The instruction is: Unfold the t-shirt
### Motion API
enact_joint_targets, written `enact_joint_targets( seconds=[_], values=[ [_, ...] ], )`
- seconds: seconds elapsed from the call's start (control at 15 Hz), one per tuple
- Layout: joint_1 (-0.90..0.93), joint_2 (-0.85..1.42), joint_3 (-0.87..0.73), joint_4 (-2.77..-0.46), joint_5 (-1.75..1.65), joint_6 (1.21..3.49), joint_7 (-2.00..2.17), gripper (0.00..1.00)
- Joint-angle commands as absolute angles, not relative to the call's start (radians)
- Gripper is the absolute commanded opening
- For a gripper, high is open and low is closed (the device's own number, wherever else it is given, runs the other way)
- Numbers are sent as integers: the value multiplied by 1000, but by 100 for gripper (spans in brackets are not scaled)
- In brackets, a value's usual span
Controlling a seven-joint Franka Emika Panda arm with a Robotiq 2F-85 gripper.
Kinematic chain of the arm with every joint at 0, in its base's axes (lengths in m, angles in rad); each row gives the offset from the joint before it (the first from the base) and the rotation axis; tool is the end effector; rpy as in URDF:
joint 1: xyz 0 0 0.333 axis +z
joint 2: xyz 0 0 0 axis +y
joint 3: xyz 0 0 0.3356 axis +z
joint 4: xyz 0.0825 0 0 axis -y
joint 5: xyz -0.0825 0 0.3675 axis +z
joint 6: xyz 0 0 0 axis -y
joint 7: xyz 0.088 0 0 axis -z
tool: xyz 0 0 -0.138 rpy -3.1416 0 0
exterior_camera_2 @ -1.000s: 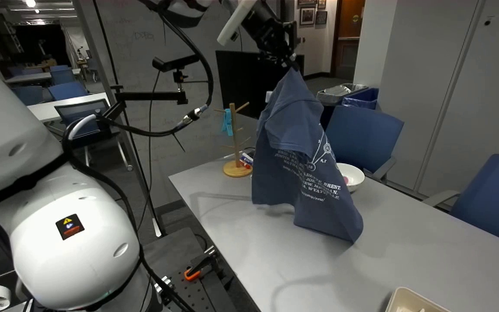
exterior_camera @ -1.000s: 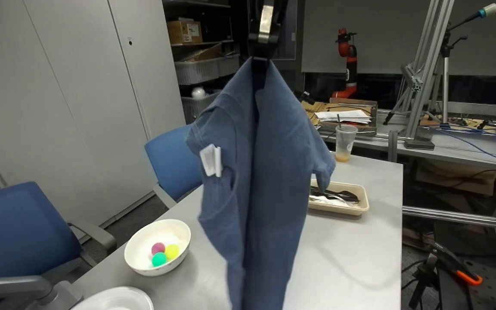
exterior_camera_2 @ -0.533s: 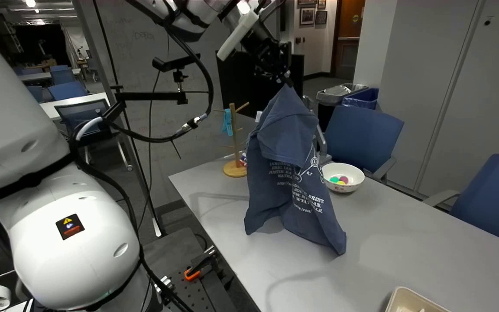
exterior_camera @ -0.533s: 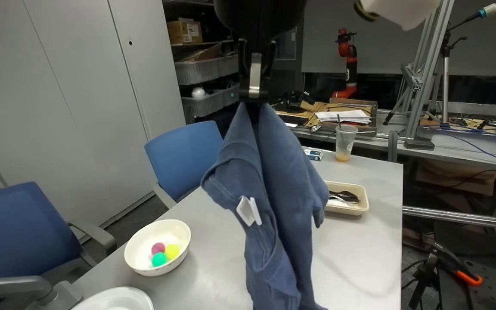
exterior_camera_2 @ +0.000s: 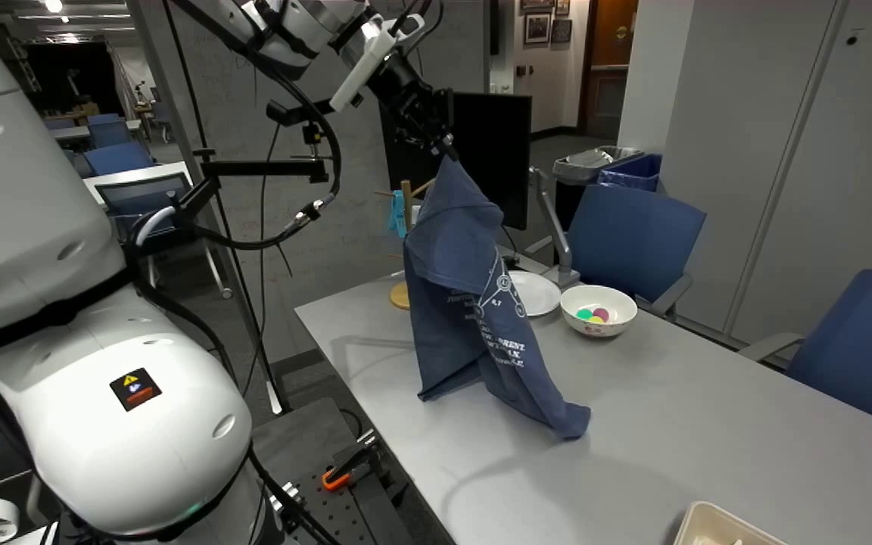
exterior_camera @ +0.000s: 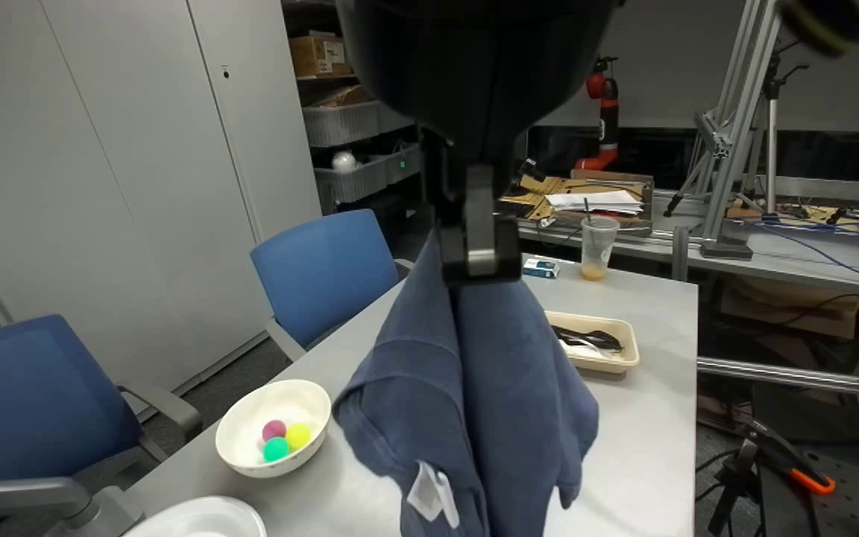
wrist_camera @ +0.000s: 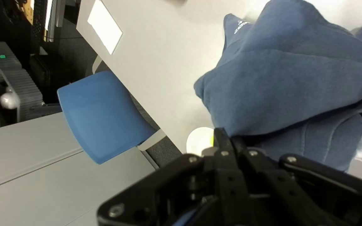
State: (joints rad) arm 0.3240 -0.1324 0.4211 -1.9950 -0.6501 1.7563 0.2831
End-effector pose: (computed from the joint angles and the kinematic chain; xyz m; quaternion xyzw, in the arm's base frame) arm 0.4070 0.2889 0.5246 0.8955 0.2869 0.1140 0.3206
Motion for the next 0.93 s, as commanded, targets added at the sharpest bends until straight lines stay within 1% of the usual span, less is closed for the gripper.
enact_joint_targets(
  seconds=[0.0,0.13,0.4,0.6,0.8,0.87],
  values=[
    [333,-159,428,-1968,-715,1727,324,1],
    [312,-185,404,-1976,-762,1768,349,1],
    [245,-258,302,-2029,-803,1883,390,1],
    [177,-295,183,-2124,-764,2067,353,1],
    [108,-256,77,-2214,-700,2261,313,1],
    [88,-227,48,-2236,-660,2295,280,28]
  ],
)
